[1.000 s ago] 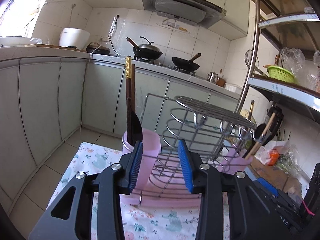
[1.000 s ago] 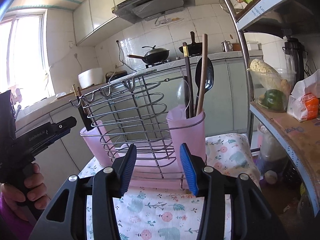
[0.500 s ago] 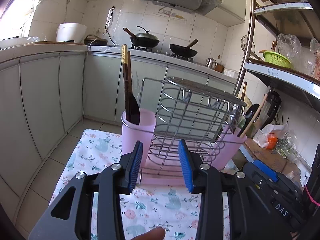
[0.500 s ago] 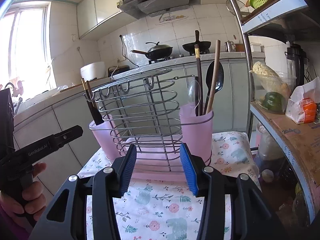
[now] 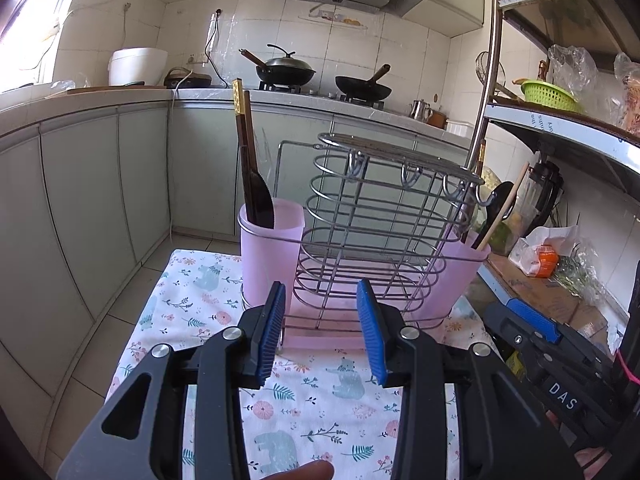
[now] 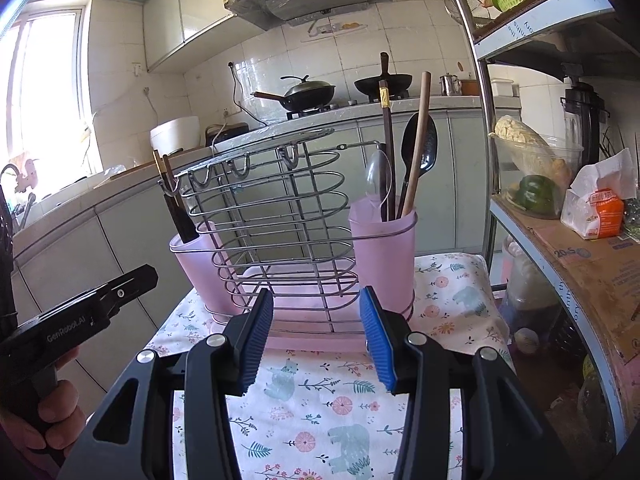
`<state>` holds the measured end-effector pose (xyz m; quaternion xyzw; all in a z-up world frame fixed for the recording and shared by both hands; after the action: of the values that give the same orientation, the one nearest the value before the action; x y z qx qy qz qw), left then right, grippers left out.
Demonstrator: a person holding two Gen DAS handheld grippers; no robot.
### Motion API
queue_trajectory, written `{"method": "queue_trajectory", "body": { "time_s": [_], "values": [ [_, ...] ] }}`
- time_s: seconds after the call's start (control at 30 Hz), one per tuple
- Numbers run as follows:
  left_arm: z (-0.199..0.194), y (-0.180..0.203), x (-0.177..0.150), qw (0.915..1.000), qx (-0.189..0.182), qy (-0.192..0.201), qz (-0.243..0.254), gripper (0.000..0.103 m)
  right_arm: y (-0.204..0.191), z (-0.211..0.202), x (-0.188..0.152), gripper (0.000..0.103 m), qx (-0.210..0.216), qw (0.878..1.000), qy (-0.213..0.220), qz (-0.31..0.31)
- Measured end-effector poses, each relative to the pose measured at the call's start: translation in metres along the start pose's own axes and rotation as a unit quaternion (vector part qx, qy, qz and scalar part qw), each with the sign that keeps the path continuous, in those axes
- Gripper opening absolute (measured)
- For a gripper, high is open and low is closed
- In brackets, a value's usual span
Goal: Organize utensils
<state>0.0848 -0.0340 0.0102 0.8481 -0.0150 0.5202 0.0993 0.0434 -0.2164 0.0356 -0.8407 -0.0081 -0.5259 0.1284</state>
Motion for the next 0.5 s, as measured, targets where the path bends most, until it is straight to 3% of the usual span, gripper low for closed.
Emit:
{"method": "queue_trajectory", "body": {
  "time_s": [0.5],
  "values": [
    [0.0036,-0.0041,-0.0103,0.9998,0.001,-0.015,-0.009,0.037,-0.0015,0.0046,-0.0057,0.045,-0.012,1.000,-0.014,-0.009]
  ]
}}
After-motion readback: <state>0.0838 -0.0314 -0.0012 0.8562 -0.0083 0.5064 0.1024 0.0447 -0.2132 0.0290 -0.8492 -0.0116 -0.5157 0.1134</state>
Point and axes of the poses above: each gripper's, at about its wrist camera, not at the fingertips, and z roughly the way its jaws point, y to its right, x to its top, the point moved 7 cm from there along z, roughly the way its jaws point, and after that the axes turned 1 degree about y, right-handed, at the moved point
